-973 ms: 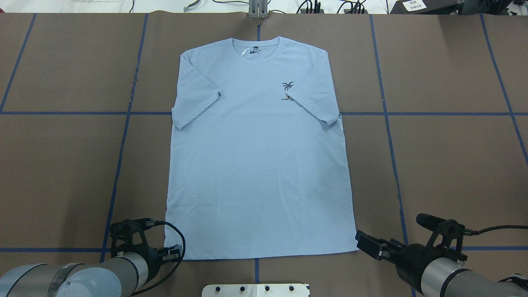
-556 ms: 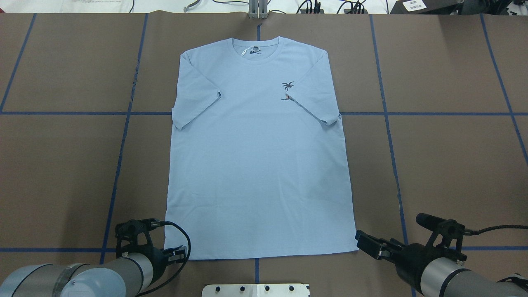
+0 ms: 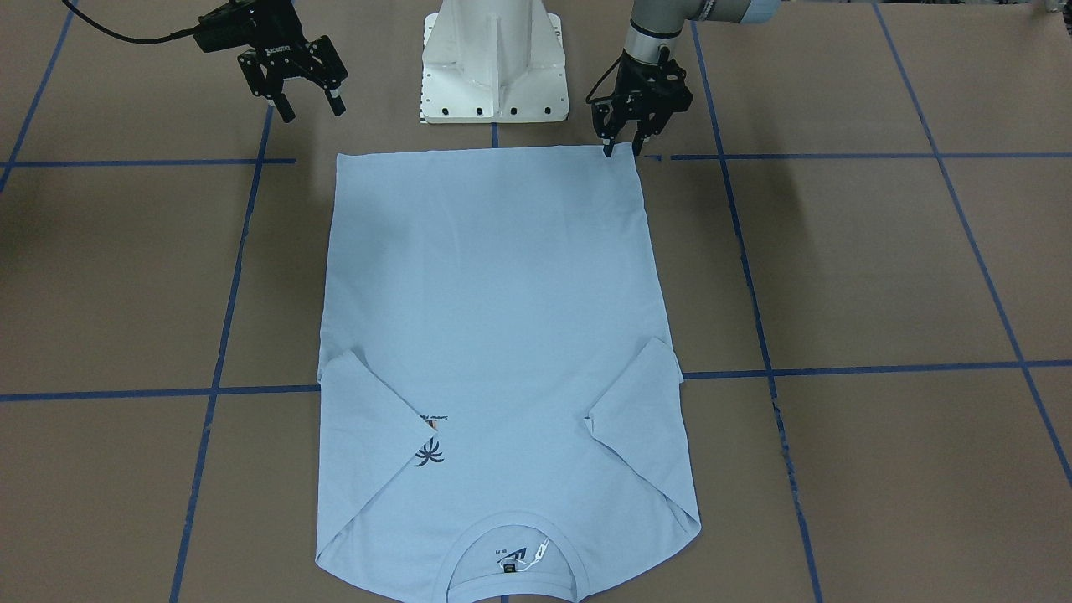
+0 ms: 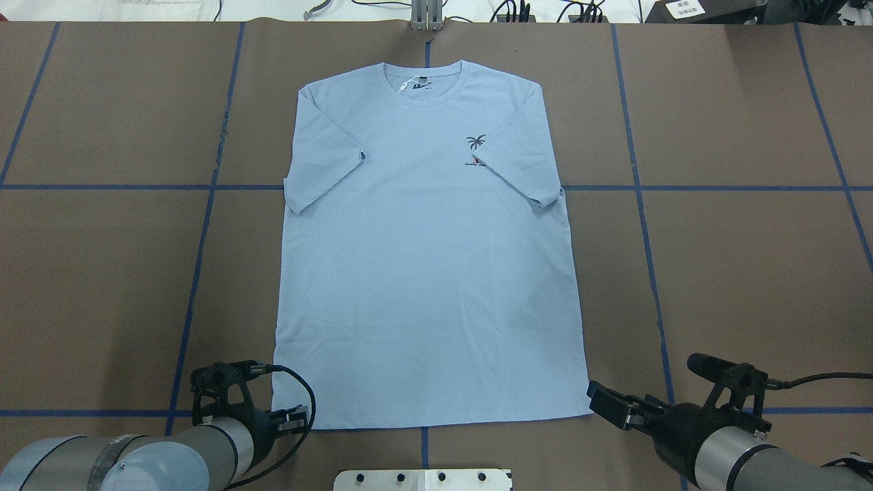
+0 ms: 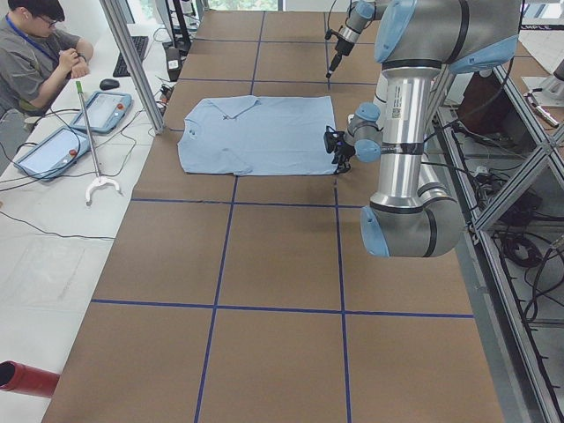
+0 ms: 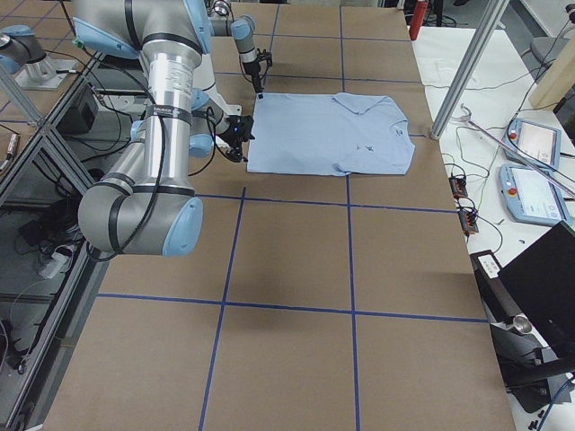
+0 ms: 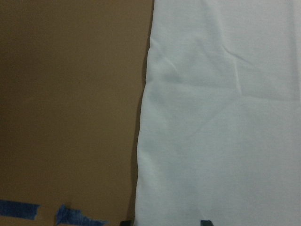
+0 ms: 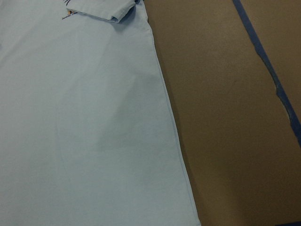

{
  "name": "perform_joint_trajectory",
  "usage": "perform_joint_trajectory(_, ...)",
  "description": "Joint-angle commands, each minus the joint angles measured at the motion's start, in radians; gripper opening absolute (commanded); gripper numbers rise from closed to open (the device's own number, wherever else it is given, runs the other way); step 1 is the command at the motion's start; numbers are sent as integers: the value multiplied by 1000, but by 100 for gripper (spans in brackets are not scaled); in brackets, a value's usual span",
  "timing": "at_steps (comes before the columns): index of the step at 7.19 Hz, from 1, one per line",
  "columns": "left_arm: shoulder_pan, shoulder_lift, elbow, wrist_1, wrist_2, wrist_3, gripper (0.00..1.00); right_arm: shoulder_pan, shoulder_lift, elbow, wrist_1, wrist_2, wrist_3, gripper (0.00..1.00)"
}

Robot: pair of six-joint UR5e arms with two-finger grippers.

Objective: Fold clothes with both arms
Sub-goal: 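Position both grippers low at the two hem corners, then close both grippers on the hem corners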

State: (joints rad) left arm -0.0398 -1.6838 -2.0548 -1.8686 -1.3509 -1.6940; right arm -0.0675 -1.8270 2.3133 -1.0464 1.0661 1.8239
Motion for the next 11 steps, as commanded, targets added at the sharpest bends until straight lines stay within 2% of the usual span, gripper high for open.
perform_joint_trajectory(1,1,-1,2,0,0,-1,2,-2,0,-2,0,0,0,98)
perform_joint_trajectory(4,0,4,-5,5,3,-1,0,-3,8,-23,-1,-6,6,97)
perform_joint_trajectory(5,0,-2,-16,3,6,-1,0,-3,49,-50,-4,-32,15,94)
perform_joint_trajectory(6,-5,-7,-28,2,9,-4,0,-3,61,-83,-7,-32,65,86)
perform_joint_trajectory(7,-18,-10,-39,2,10,-7,0,-2,63,-97,-10,-32,98,84)
perform_joint_trajectory(9,-31,-8,-79,0,15,-9,0,-5,112,-132,-46,-31,123,84)
perform_joint_trajectory(10,-31,-8,-87,0,22,-9,0,-5,153,-138,-102,-29,133,83)
perform_joint_trajectory(11,-31,-10,-87,0,38,-7,0,-3,190,-137,-171,-26,167,79)
